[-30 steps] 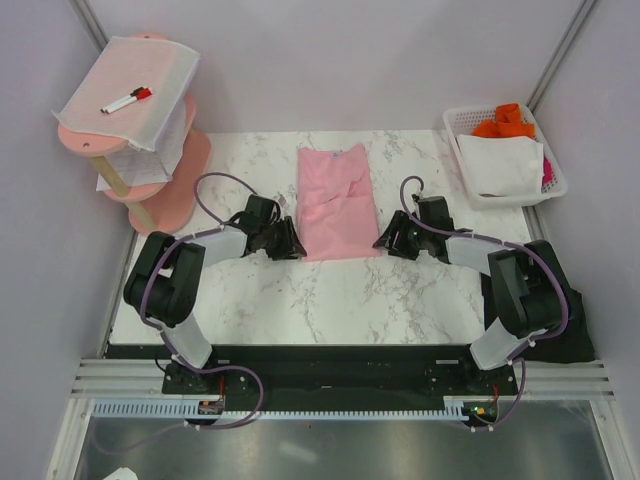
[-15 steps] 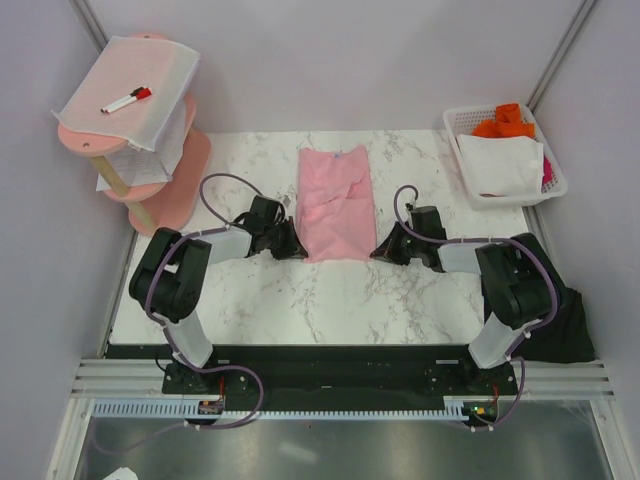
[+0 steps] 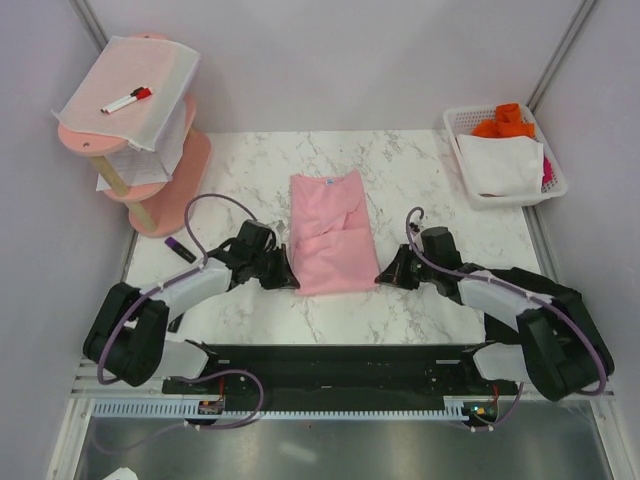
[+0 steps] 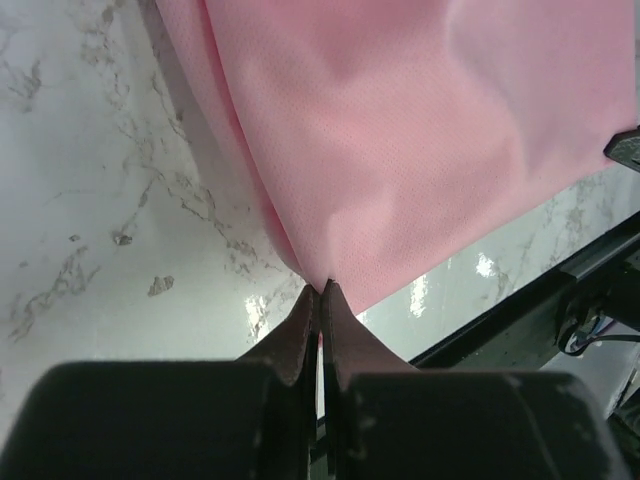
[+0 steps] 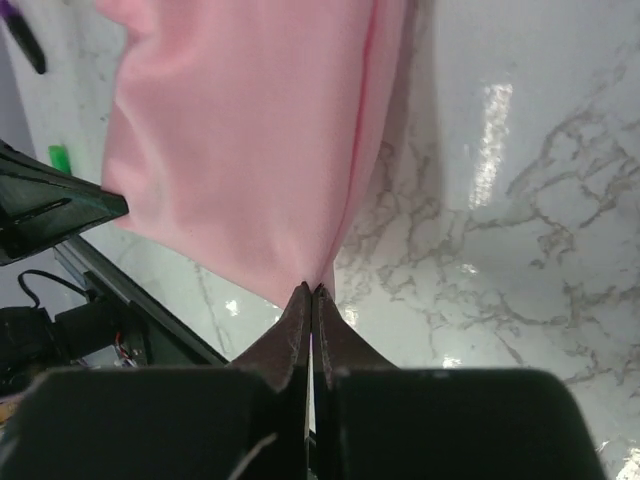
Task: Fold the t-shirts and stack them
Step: Grab one side of the 2/3 rectangular tshirt with both arms, then fold the long partially folded tshirt into a neat square
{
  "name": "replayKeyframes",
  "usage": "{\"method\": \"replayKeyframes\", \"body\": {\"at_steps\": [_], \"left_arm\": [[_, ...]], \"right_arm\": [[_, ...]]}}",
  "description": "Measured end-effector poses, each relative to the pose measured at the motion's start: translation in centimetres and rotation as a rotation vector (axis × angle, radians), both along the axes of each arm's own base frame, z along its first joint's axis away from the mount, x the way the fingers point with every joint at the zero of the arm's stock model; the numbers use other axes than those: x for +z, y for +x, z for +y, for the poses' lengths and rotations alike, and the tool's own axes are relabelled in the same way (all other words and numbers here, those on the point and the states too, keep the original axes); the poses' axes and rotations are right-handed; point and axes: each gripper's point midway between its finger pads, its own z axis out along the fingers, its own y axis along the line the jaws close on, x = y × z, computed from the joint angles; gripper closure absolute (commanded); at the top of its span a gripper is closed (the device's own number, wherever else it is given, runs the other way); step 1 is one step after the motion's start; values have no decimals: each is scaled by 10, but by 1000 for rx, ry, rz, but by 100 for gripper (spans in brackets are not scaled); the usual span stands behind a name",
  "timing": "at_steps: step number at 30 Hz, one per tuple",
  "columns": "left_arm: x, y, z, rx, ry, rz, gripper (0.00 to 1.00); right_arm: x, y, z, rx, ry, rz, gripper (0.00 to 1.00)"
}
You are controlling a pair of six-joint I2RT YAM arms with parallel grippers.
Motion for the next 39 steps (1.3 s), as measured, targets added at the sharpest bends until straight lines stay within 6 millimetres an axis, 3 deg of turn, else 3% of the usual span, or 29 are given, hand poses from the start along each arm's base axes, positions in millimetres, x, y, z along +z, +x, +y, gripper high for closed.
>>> {"method": "replayKeyframes", "body": {"at_steps": [4,9,12,15,18,23,36,39], "left_arm": [[34,6,3,23,-7,-73,98],[96,47,-4,73,-22,-212,98],[129,78,-10,98,-36,-284,98],[142,105,-16,105,-32,-306,98],[140,134,-21,113,-14,-304,98],[119,179,-18,135,27,-265,98],[83,270,13,228,55,-226,98],[68,286,16,236,52,-210,98]], "right_arm": [[49,11,5,3,52,-142,100],[104,52,11,-22,54,-298,100],[124,85,17,-41,34,-363,100],[128,115,22,-56,5,-397,100],[121,144,27,-67,-27,-401,100],[106,196,37,-83,-56,-397,100],[78,283,30,-162,-54,-408,99],[64,305,29,-174,-52,-404,98]]}}
